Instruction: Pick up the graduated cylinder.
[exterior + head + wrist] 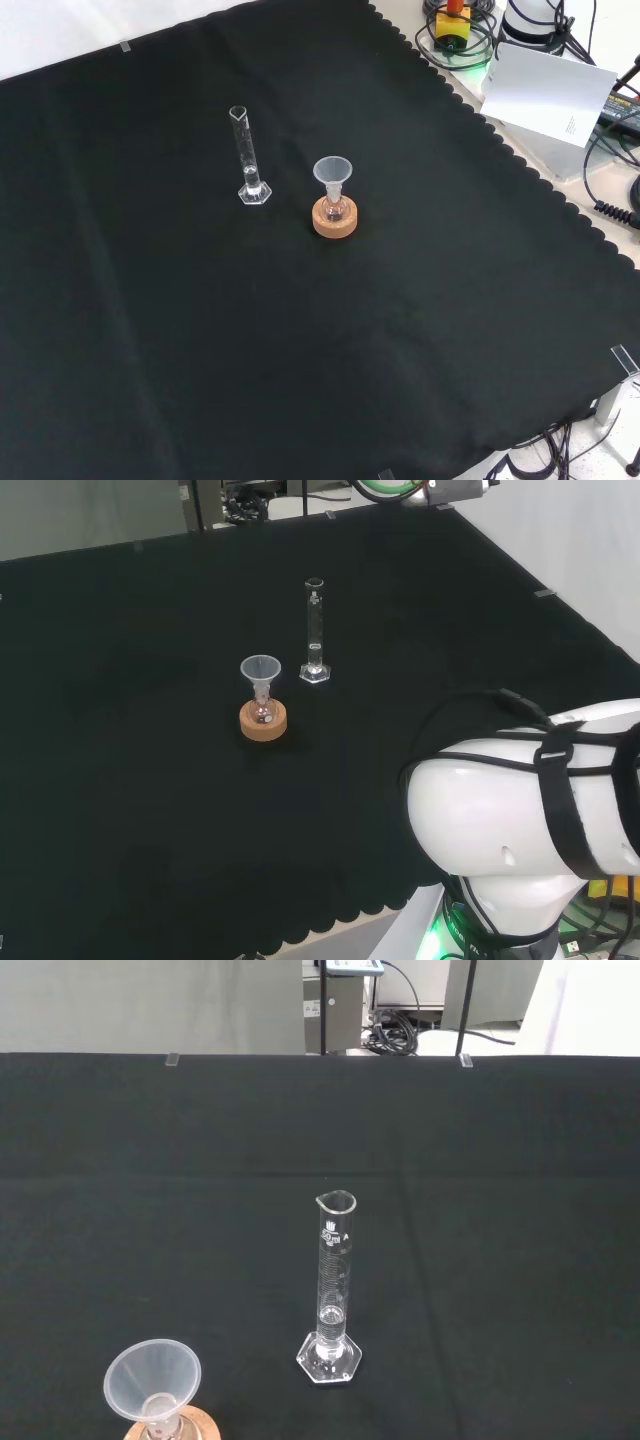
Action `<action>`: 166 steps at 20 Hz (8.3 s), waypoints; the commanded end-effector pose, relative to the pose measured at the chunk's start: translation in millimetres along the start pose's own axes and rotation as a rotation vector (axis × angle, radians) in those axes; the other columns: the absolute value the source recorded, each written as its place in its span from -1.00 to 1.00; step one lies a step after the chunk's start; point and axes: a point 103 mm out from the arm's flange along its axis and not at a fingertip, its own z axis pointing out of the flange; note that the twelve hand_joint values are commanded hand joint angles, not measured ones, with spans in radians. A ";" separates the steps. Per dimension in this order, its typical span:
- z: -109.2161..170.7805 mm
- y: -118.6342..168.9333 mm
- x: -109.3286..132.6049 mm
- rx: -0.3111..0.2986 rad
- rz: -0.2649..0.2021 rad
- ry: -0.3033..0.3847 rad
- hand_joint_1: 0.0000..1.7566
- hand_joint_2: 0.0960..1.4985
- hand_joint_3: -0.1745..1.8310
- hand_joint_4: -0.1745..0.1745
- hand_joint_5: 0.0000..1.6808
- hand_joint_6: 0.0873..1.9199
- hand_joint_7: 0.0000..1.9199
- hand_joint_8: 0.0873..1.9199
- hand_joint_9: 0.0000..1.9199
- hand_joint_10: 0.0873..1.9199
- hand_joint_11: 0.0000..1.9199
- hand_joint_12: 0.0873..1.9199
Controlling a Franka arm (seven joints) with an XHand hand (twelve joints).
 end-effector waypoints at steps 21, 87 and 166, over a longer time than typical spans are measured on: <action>114.9 52.4 -56.4 -0.038 0.041 0.135 -0.30 0.27 -0.59 -0.30 -0.32 -1.00 -0.58 -0.38 -0.39 -0.43 -0.62 0.36; 353.7 159.1 -67.2 0.060 -0.070 0.648 0.03 -0.28 -0.33 -0.44 -0.44 -0.61 -0.41 -0.36 -0.12 -0.61 -0.29 0.21; 388.0 218.0 -6.0 0.012 -0.232 1.157 0.39 -0.31 -0.06 -0.07 -0.18 -0.29 -0.30 -0.43 -0.04 -0.65 -0.27 0.13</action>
